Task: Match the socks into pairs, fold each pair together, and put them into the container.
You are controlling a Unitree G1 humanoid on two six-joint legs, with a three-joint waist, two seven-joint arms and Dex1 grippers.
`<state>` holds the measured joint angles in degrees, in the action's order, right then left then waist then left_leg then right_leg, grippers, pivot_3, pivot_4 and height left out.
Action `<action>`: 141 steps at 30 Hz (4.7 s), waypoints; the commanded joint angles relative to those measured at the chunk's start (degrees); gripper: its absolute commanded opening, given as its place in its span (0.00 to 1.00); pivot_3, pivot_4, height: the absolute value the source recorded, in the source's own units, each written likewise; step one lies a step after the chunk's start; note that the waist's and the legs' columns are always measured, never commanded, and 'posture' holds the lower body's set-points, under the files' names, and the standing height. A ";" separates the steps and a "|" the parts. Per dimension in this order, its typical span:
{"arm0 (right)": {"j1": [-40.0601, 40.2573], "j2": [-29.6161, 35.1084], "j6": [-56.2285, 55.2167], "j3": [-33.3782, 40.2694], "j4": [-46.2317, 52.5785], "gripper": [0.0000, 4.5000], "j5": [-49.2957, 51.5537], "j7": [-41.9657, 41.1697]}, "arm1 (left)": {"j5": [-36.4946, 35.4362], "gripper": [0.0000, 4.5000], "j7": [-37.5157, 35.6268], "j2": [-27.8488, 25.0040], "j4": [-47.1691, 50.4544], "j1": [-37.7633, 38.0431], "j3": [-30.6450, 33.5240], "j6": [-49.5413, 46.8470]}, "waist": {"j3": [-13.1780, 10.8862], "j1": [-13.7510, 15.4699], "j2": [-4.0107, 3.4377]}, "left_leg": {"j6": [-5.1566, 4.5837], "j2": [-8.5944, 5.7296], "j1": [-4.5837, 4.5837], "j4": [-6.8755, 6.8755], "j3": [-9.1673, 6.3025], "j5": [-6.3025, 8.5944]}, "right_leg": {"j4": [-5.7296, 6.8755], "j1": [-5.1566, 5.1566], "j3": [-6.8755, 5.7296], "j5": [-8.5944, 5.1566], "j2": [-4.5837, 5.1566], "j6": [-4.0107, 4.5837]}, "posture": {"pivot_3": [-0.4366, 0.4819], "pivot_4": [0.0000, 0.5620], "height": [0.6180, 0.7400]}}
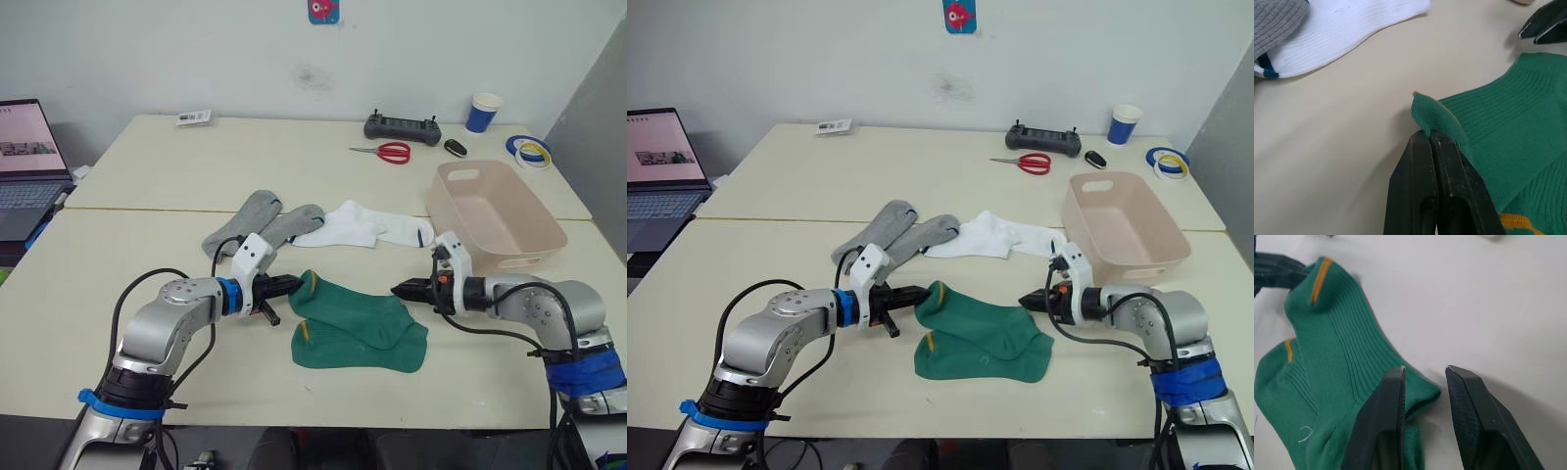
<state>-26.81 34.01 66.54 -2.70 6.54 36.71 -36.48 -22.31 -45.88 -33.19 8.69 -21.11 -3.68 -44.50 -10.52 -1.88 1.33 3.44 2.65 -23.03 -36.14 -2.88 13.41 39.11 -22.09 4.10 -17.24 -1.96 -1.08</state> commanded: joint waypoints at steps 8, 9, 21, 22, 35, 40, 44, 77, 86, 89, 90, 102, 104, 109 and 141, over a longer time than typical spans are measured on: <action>1.03 -1.32 -0.50 -1.00 2.62 0.31 -0.76 -0.99 | -0.12 0.00 -0.11 -0.70 1.01 -0.78 -0.01 0.74 | 0.00 -0.04 0.00 | 0.00 0.02 0.01 0.01 0.00 0.00 | 0.01 -0.02 0.00 0.00 -0.01 0.00 | 0.48 0.27 1.00; 1.02 -1.44 -0.39 -0.85 2.67 0.27 -0.76 -0.99 | -0.09 0.00 -0.08 -0.71 1.00 -0.78 -0.05 0.79 | 0.00 -0.03 0.00 | 0.00 0.02 0.01 0.01 0.00 0.00 | 0.01 -0.02 -0.01 0.00 -0.01 0.00 | 0.48 0.27 1.00; -0.11 -0.88 -0.82 3.40 5.01 0.01 1.33 -2.13 | -0.97 0.00 -0.73 -1.35 1.61 -0.77 1.40 1.42 | 0.00 -0.01 0.00 | 0.00 0.01 0.00 0.01 0.00 0.00 | 0.00 -0.02 0.00 0.00 -0.01 0.00 | 0.48 0.27 1.00; -0.40 -0.57 -0.11 4.04 5.84 0.01 2.09 -2.24 | -1.61 0.00 -1.09 -1.79 2.23 -0.46 2.23 1.36 | 0.00 -0.02 0.00 | 0.00 0.01 0.00 0.01 0.01 0.00 | 0.01 -0.03 0.00 0.00 0.00 0.00 | 0.48 0.27 1.00; 0.22 9.06 19.25 17.20 19.90 0.01 25.69 -6.45 | -22.80 0.00 -5.94 -8.78 22.95 9.64 13.20 -11.18 | -0.04 0.16 -0.02 | 0.00 0.02 -0.02 0.07 -0.01 0.00 | -0.04 -0.05 -0.03 -0.01 0.01 0.01 | 0.48 0.27 1.00; 4.51 14.79 23.80 22.34 22.69 0.01 39.34 -7.77 | -30.09 0.00 -3.78 -9.14 29.03 15.03 14.43 -14.96 | -0.04 0.07 -0.02 | 0.00 0.02 -0.01 0.06 0.04 0.00 | -0.05 -0.04 0.02 -0.02 0.02 0.01 | 0.48 0.27 1.00; 9.25 15.66 22.12 21.54 24.24 0.01 42.31 -4.06 | -25.63 0.00 -2.29 -9.45 28.70 18.26 11.32 -11.22 | -0.04 0.05 -0.02 | 0.00 0.04 0.05 0.06 0.02 0.00 | -0.05 -0.01 0.02 -0.03 -0.03 0.02 | 0.48 0.27 1.00; -1.42 11.21 -7.40 -7.32 2.93 0.01 1.73 -14.50 | -15.86 0.00 4.00 -5.59 22.25 25.17 6.77 -1.59 | -0.04 0.01 -0.02 | 0.00 0.03 0.01 0.08 0.10 0.00 | -0.06 -0.09 0.08 -0.04 0.00 0.09 | 0.48 0.27 1.00; -2.54 10.35 -8.43 -7.42 0.65 0.01 -1.36 -16.68 | -21.65 0.00 5.42 -5.33 23.83 25.37 10.21 -6.37 | -0.04 0.01 -0.02 | 0.00 0.04 0.02 0.07 0.09 0.00 | -0.06 -0.09 0.07 -0.04 0.01 0.09 | 0.48 0.27 1.00; -2.69 9.98 -8.56 -7.37 0.34 0.01 -2.09 -17.16 | -22.72 0.00 5.63 -5.49 24.15 25.70 11.06 -7.15 | -0.05 0.01 -0.02 | 0.00 0.04 0.02 0.07 0.09 0.00 | -0.06 -0.09 0.07 -0.04 0.01 0.09 | 0.48 0.27 1.00; -2.72 9.87 -8.69 -7.40 0.21 0.01 -2.37 -17.26 | -22.73 0.00 5.53 -5.66 24.29 25.98 11.10 -7.12 | -0.04 0.00 -0.03 | 0.00 0.04 0.02 0.07 0.08 0.00 | -0.06 -0.09 0.07 -0.04 0.01 0.09 | 0.48 0.27 1.00; -2.74 7.36 -9.88 -7.58 -0.45 0.01 -4.78 -17.88 | -17.24 0.00 7.53 -4.24 22.52 26.84 7.91 -3.12 | -0.04 0.01 -0.03 | 0.00 0.03 0.03 0.07 0.08 0.00 | -0.04 -0.08 0.08 -0.03 0.01 0.09 | 0.48 0.27 1.00; -2.94 7.18 -9.81 -7.46 -0.73 0.01 -5.00 -18.07 | -17.04 0.00 7.54 -3.97 22.76 26.58 7.36 -3.25 | -0.04 0.02 -0.03 | 0.00 0.03 0.02 0.06 0.09 0.00 | -0.04 -0.08 0.08 -0.03 0.02 0.09 | 0.48 0.27 1.00; -2.53 7.60 -10.42 -7.73 -0.78 0.01 -5.96 -18.94 | -15.44 0.00 6.72 -5.38 23.08 27.64 6.14 -2.50 | -0.04 0.01 -0.03 | 0.00 0.03 0.03 0.07 0.08 0.00 | -0.04 -0.08 0.07 -0.03 0.02 0.09 | 0.48 0.27 1.00; 3.59 -0.93 -45.80 -17.04 3.20 0.00 -19.22 -27.39 | -1.07 0.00 -2.07 -8.02 23.60 16.36 -6.55 14.68 | -0.08 0.06 -0.08 | 0.02 0.06 0.07 0.07 0.07 -0.01 | -0.04 -0.03 0.05 0.02 0.01 0.11 | 0.48 0.27 1.00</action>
<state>-23.09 33.09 22.97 -19.72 9.35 18.18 -62.92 -25.51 -48.23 -41.21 32.04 -4.45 -9.17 -31.74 -10.59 -1.82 1.24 3.46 2.71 -22.95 -36.07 -2.83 13.39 39.09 -22.12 4.13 -17.23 -1.96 -0.95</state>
